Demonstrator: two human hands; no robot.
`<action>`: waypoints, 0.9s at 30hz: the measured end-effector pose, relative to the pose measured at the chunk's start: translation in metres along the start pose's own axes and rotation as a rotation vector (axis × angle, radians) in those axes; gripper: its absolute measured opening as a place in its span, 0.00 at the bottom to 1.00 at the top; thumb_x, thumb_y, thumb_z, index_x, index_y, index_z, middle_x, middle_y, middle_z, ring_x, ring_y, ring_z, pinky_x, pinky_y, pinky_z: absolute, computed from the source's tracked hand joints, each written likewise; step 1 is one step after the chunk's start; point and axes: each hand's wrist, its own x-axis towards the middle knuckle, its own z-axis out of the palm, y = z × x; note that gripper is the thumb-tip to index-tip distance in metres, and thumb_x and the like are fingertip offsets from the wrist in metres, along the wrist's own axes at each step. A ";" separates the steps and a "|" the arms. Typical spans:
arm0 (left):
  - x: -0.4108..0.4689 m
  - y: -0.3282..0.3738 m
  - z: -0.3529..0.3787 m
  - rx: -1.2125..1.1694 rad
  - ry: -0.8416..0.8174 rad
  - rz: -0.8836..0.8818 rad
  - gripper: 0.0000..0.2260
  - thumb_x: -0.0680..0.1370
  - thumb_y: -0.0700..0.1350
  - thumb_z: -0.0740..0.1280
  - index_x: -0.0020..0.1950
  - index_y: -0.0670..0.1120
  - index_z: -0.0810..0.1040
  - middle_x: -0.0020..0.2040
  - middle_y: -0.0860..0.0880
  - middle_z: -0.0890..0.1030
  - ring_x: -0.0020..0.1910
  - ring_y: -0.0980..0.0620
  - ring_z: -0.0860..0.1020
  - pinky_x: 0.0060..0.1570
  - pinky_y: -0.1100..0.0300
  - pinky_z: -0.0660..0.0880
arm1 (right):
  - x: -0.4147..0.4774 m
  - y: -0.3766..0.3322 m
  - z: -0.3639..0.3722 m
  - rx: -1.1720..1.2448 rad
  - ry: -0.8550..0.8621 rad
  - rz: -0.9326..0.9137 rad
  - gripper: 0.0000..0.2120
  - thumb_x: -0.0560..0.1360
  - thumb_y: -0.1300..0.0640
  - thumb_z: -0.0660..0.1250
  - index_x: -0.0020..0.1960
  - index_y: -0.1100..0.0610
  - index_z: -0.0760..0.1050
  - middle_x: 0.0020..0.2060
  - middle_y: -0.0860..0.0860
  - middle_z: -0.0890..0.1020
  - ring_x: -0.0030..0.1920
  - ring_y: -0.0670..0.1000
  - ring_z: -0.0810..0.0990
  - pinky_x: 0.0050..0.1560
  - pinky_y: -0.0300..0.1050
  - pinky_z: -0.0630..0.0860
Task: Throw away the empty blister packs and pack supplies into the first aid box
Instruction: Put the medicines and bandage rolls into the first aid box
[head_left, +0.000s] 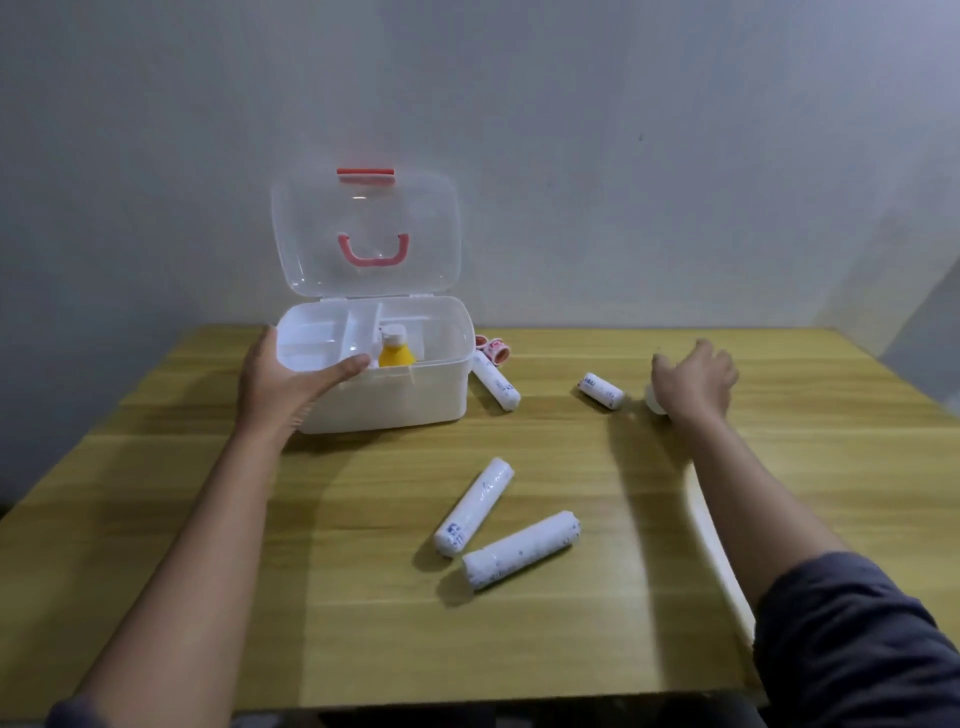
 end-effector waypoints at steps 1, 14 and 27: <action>0.000 0.000 0.001 -0.002 0.001 0.002 0.48 0.48 0.69 0.77 0.64 0.49 0.74 0.62 0.49 0.79 0.60 0.48 0.77 0.61 0.47 0.75 | 0.001 0.007 0.003 -0.010 0.006 0.072 0.27 0.74 0.50 0.61 0.68 0.63 0.61 0.71 0.66 0.59 0.73 0.64 0.55 0.72 0.57 0.59; -0.003 0.001 0.004 -0.069 -0.013 0.045 0.39 0.56 0.58 0.81 0.63 0.49 0.74 0.62 0.48 0.78 0.59 0.49 0.76 0.54 0.58 0.71 | -0.014 -0.006 0.015 0.343 -0.062 0.002 0.16 0.74 0.61 0.61 0.59 0.67 0.67 0.55 0.64 0.75 0.49 0.60 0.74 0.44 0.48 0.67; -0.003 -0.002 0.002 -0.032 -0.025 -0.036 0.51 0.46 0.71 0.77 0.65 0.52 0.72 0.64 0.50 0.77 0.62 0.49 0.77 0.61 0.48 0.76 | -0.067 -0.144 0.008 0.739 -0.292 -0.555 0.24 0.63 0.54 0.73 0.56 0.57 0.71 0.54 0.60 0.78 0.52 0.57 0.80 0.51 0.57 0.80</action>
